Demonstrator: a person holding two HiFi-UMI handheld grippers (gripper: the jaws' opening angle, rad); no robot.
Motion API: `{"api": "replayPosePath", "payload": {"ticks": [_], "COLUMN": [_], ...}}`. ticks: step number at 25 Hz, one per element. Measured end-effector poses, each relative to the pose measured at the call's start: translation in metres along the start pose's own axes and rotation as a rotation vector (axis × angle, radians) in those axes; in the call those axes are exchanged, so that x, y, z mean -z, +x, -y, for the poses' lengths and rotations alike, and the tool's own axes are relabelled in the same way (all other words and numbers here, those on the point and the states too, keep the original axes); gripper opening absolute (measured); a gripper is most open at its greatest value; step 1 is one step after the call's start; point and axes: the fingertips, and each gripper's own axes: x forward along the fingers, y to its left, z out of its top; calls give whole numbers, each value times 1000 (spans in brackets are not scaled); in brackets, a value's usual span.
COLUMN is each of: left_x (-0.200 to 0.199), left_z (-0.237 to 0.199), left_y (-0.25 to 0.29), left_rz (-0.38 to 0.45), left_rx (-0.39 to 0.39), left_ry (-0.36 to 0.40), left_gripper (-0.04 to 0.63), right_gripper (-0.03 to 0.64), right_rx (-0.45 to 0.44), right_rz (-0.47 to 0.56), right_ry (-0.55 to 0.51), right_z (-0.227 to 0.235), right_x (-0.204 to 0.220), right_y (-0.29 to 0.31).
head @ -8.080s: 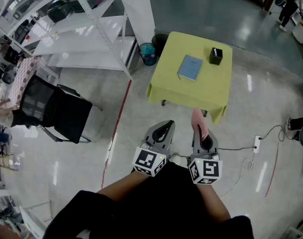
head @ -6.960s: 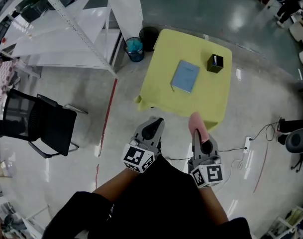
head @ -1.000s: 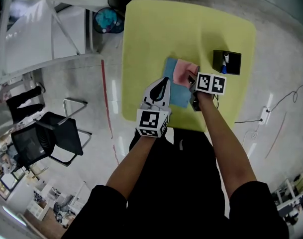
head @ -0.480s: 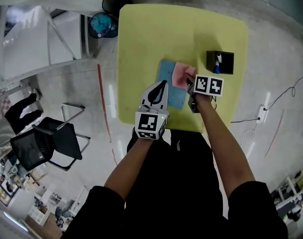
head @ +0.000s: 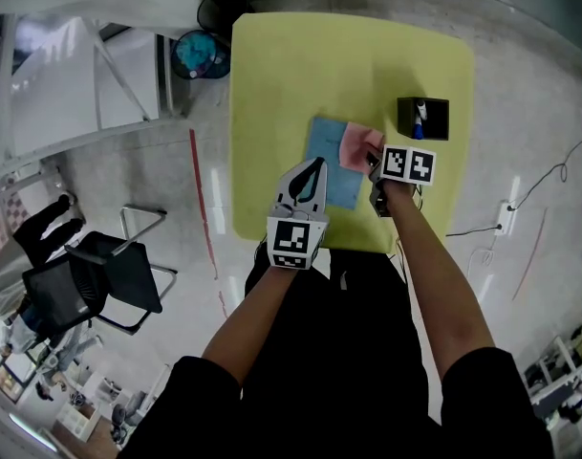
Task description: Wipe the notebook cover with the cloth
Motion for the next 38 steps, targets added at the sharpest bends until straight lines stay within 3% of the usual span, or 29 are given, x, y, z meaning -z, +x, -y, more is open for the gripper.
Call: {"api": "replayPosePath", "payload": {"ticks": [4,10,14,22,31,38], "left_x": [-4,-1,4,15,29,40], "left_z": [-3,-24,-37,-61,-72,-77], "left_y": [-14,-52,-85,-142,-138,-124], "left_rz": [12,39,56,77,68,38], "left_rx": [7,8,26,61,64,7], "left_ry": [-11,-33,-4,-59,-128,-163], "left_gripper": [8,8,8,8,8,8], "right_gripper": [37,37,37,37,37,37], "right_rx": [35,39,39,-23,-165,-162], "right_rz": [-7,64,135,217,150,39], "right_ry": [-43,-52,-119,-128,-77,-13], "right_z": [-1,-8,-40,-126,-157,-131], "right_x": [1,5,9,40,56,79], "right_y": [0,-14,-38,-57,0,50]}}
